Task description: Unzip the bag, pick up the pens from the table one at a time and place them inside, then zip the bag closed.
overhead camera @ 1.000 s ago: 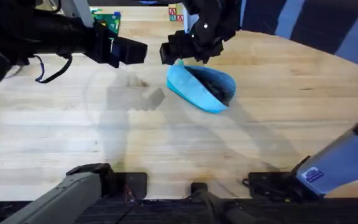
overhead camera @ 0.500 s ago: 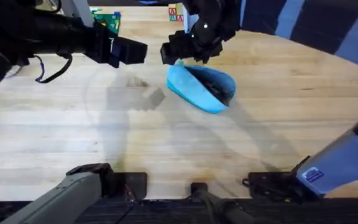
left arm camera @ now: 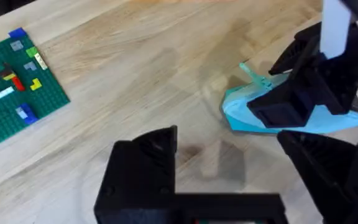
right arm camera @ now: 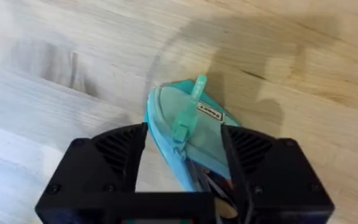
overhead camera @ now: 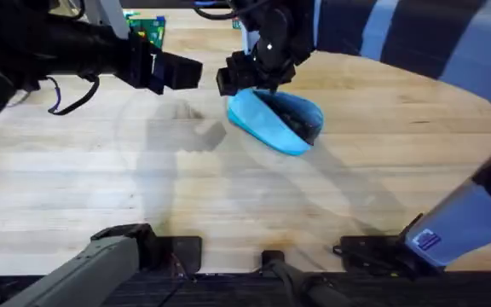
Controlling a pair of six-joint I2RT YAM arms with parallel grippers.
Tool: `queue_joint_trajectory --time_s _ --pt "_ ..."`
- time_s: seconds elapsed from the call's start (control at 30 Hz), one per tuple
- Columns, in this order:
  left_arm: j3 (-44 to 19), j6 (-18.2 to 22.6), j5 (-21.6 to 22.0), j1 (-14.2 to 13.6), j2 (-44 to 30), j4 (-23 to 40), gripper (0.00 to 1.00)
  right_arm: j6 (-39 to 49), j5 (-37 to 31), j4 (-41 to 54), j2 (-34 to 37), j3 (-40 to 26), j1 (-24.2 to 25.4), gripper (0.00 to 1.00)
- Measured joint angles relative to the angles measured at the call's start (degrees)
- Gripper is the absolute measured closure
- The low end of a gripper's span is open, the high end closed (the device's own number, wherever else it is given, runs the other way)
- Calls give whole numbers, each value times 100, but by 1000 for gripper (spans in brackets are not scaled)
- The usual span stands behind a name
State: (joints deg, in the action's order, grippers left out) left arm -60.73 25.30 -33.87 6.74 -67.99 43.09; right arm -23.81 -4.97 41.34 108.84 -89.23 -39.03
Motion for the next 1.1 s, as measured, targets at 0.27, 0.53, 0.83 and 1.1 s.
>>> queue_joint_trajectory --time_s 0.27,0.53,0.83,1.1 --pt "-1 0 0 0 0 0 7 1 -18 -95 19 0 4 296" --pt "0 0 0 0 0 0 8 0 -20 -122 19 0 4 373" --pt "0 0 0 0 0 0 7 0 -15 -123 19 -36 2 514" --pt "0 0 0 0 0 0 7 1 -11 -105 19 -63 2 653"
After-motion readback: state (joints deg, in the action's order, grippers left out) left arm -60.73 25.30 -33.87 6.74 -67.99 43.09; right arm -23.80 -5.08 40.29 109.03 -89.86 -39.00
